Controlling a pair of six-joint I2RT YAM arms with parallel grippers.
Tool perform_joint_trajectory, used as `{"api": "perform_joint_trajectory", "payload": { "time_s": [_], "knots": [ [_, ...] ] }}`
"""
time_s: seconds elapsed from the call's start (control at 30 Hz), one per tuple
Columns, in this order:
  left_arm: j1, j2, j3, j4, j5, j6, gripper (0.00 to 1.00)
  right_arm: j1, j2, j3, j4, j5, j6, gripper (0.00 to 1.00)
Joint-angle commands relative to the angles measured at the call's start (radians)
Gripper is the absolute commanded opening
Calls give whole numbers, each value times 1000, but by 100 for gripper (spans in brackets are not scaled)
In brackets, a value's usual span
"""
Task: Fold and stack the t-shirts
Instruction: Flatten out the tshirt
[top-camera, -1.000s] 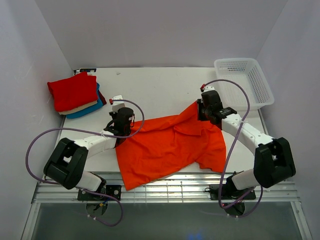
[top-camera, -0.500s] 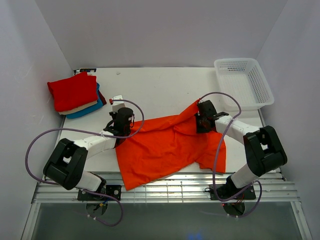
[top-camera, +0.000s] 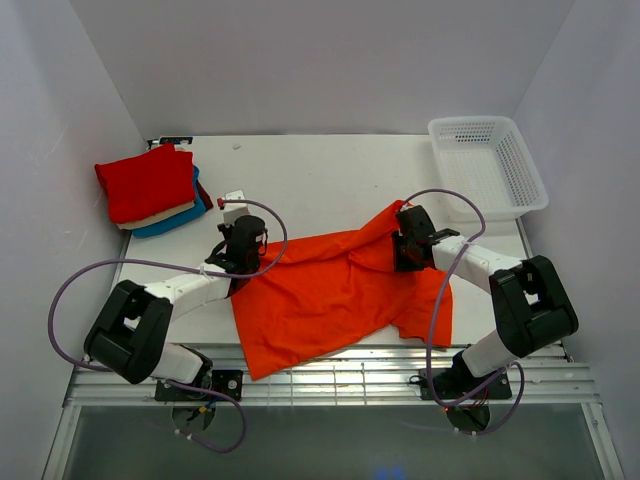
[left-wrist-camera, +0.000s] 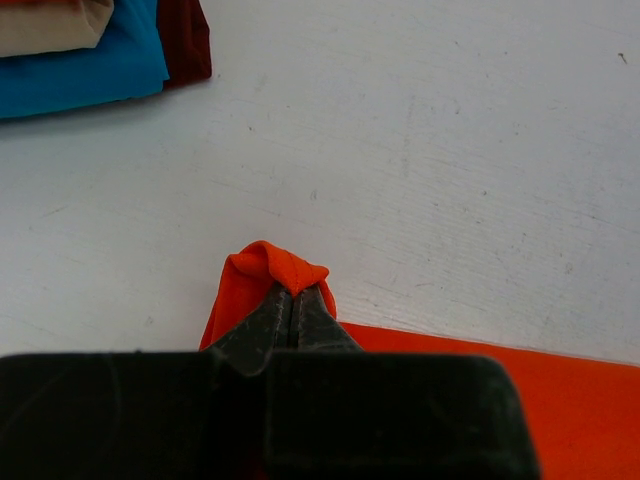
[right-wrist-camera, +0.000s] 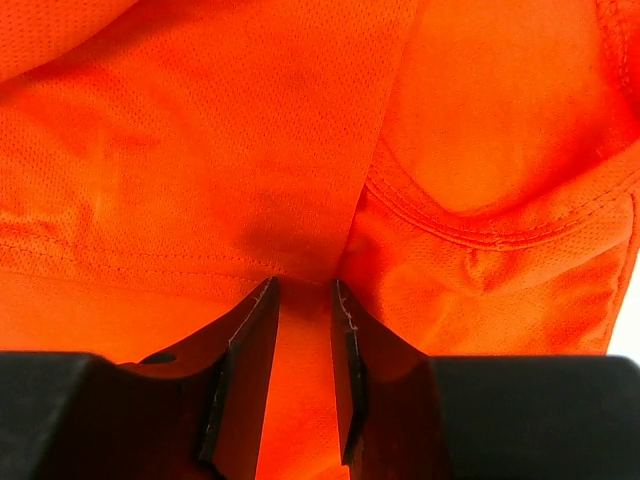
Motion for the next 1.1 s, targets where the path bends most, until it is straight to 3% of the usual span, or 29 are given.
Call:
{"api": "perform_joint_trajectory", "payload": {
  "time_s": [0.0,0.4,0.47,0.53,0.57,1.07],
  "knots": [
    [6,-40,-13,5,11,-15,0,6,-15,-6,-4,19,14,34],
    [10,-65,-25,3,0,-6,0,7,36,-34,29,-1,20,34],
    [12,-68,-26,3,-2,-4,0,7,39,-38,37,-2,20,27],
    [15,-68,-28,5,-2,-4,0,7,36,-42,40,-1,18,10],
    [16,-66,-28,3,-2,-4,0,7,34,-40,39,2,18,8],
    [18,-79,-17,-17,26,-18,0,7,-49,179,-156,91,-42,12]
  ]
}}
